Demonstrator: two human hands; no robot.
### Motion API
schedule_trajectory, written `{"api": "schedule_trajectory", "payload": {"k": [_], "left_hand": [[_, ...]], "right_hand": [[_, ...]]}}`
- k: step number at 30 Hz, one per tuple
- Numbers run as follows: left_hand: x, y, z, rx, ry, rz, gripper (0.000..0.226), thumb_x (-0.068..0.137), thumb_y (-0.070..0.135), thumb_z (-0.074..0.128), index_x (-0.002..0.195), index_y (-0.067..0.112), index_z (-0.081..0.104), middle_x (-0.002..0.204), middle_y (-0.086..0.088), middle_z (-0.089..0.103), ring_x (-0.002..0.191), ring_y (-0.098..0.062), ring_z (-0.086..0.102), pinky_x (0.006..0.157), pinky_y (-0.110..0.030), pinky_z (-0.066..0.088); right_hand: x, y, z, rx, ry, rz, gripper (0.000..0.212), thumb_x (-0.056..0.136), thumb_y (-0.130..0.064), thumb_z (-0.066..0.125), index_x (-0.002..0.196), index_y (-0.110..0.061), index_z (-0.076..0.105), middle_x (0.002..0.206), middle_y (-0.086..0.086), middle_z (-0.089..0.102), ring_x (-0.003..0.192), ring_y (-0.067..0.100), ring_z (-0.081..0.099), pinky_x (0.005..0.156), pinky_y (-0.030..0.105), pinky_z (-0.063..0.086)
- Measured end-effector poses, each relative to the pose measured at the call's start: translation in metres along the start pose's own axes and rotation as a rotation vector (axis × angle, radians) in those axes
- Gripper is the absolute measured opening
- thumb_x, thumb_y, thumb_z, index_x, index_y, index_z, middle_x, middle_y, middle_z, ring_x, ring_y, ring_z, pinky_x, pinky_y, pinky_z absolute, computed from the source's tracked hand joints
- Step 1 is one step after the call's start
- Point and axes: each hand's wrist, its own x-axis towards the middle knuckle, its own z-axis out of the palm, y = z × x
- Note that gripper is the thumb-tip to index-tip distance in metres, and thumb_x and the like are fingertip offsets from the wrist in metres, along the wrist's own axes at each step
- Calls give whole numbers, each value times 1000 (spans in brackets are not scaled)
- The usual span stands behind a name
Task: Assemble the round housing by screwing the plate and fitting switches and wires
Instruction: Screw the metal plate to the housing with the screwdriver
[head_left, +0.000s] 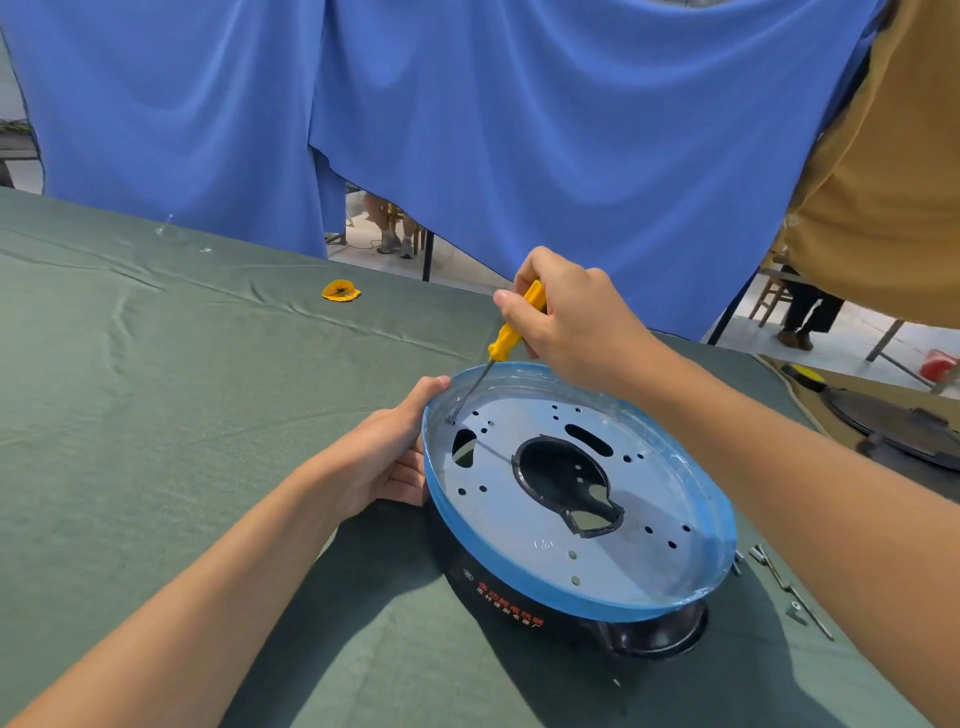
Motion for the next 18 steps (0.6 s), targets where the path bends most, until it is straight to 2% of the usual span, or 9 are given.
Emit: {"api": "schedule_trajectory", "payload": {"k": [6,9,12,14,16,18], "left_hand": [[2,-2,0,3,-10,7,93,66,81,54,112,2,68,88,-16,68,77,-30,60,82,-48,58],[2,-2,0,7,-15,10,86,64,82,54,103,8,72,87,-15,67,76,-29,59,80,-46,58],[2,-2,0,5,-16,11,80,61,83,54,99,14,70,85,-15,65,75,-29,58,74,-40,58],[2,-2,0,-7,-12,11,80,59,82,55,100,15,69,84,-14,64,75,-28,57,71,-39,58],[3,-2,1,-24,-10,10,82,58,82,57,102,14,70,84,-14,64,75,-28,57,71,-39,58],[3,-1,1,-39,-12,13,78,58,81,58,100,16,67,84,-14,62,76,-29,55,71,-39,57]], "right_hand": [[-1,-1,1,-28,-16,-8,20,100,-34,50,88,-17,46,75,13,62,62,24,55,55,33,44],[0,-5,-2,-47,-53,-23,21,99,-33,51,90,-15,46,75,11,62,61,21,52,55,31,42],[5,-10,-10,-101,-188,-33,23,98,-36,53,95,-14,52,81,7,64,67,18,53,60,31,43],[10,-14,-19,-167,-322,-16,22,95,-39,57,99,-18,53,86,-3,61,73,12,53,60,28,43],[16,-16,-27,-223,-429,7,16,93,-37,60,97,-23,53,86,-11,54,74,7,52,60,25,42],[22,-19,-30,-226,-463,-2,9,92,-30,62,93,-25,55,85,-12,53,74,8,58,61,25,48]]}}
